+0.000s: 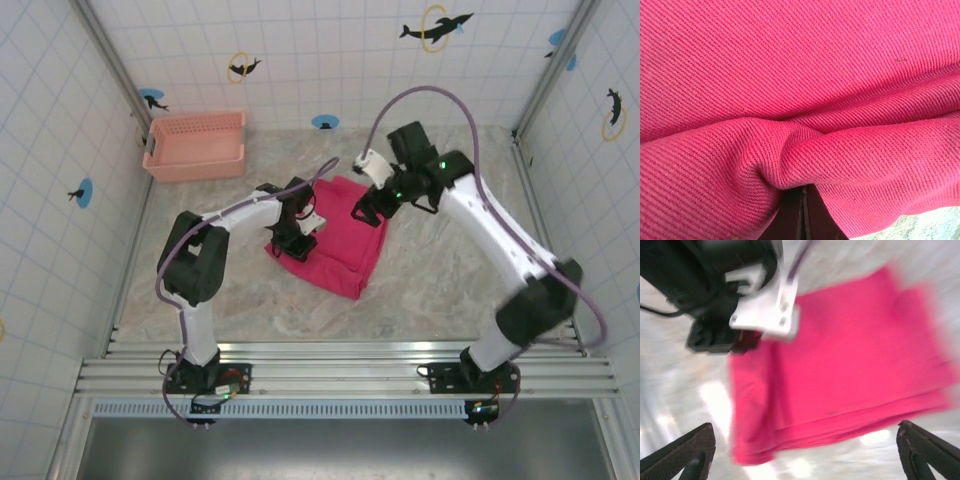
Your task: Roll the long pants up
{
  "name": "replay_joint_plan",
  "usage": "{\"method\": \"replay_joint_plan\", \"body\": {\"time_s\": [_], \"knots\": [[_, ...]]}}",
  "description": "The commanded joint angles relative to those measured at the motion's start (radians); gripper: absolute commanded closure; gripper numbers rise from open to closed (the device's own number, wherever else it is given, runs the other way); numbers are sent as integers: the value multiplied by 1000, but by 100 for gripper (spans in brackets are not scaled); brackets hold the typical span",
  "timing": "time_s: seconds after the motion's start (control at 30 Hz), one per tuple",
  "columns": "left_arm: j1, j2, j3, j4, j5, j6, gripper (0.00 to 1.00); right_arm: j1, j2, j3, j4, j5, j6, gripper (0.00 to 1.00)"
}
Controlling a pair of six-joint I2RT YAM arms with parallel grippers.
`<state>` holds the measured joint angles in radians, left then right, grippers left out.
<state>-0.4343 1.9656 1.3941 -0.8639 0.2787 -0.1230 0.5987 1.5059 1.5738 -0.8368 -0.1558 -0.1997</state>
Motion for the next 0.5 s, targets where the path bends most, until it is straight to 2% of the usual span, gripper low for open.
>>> {"method": "replay_joint_plan", "body": {"time_s": [0.0, 0.03, 0.1, 0.13, 0.2, 0.3, 0.47], "knots": [[15, 68, 25, 21, -43, 42, 98, 202, -230, -211, 317, 861, -109, 4], [16, 70, 31, 18, -44, 42, 98, 173, -269, -264, 328, 779, -62, 4], [16, 72, 41, 15, -38, 46, 98, 64, -292, -283, 214, 389, 42, 4], [17, 73, 47, 10, -39, 47, 98, 43, -280, -278, 161, 316, 91, 4], [17, 76, 56, 0, -35, 53, 98, 116, -248, -292, 72, 401, 136, 2], [17, 72, 56, -1, -36, 54, 98, 324, -228, -431, 119, 595, 90, 4], [17, 78, 60, -7, -31, 60, 97, 538, -87, -503, 167, 697, 180, 4]]}}
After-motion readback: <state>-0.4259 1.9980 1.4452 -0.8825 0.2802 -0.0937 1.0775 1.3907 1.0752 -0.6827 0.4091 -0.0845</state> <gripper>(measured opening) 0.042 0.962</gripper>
